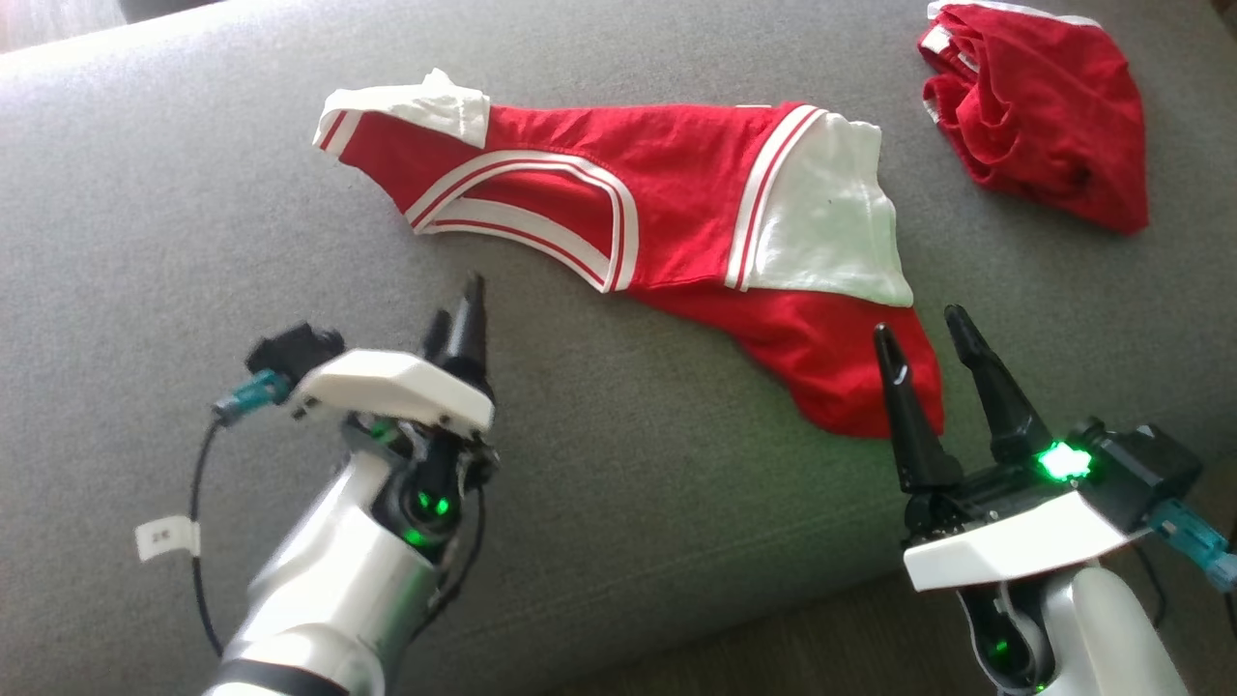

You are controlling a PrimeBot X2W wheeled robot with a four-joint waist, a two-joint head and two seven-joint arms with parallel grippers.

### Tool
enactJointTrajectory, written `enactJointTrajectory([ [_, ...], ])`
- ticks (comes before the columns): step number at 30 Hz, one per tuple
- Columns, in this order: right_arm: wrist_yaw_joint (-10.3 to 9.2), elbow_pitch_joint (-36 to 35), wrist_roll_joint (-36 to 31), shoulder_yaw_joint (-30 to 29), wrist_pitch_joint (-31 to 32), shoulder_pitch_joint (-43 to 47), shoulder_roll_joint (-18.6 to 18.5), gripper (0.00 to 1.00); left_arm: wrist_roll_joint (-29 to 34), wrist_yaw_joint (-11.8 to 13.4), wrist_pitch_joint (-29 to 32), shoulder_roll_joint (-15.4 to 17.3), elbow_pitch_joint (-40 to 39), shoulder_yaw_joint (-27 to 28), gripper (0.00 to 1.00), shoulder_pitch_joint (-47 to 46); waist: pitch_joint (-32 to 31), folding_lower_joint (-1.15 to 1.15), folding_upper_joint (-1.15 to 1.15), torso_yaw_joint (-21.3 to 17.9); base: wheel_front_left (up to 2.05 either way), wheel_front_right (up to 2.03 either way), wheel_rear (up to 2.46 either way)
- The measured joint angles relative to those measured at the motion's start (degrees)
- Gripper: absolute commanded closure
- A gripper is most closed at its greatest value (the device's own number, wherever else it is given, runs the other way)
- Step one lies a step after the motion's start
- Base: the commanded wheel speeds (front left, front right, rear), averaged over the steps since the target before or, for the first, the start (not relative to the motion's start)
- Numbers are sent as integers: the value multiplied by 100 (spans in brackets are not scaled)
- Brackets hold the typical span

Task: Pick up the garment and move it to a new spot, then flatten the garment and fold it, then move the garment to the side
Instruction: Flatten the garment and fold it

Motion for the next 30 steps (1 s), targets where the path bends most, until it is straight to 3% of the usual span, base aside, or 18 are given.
enactJointTrajectory([
  [16,0,-8,-75,65,0,-48,0,0,-126,151,2,-38,-46,-1818,0,-440,225,0,0,-311,0,0,0],
  [30,0,-35,10,67,0,-157,0,0,-454,281,-48,-93,438,-1950,0,-1041,438,0,0,-563,0,0,0],
])
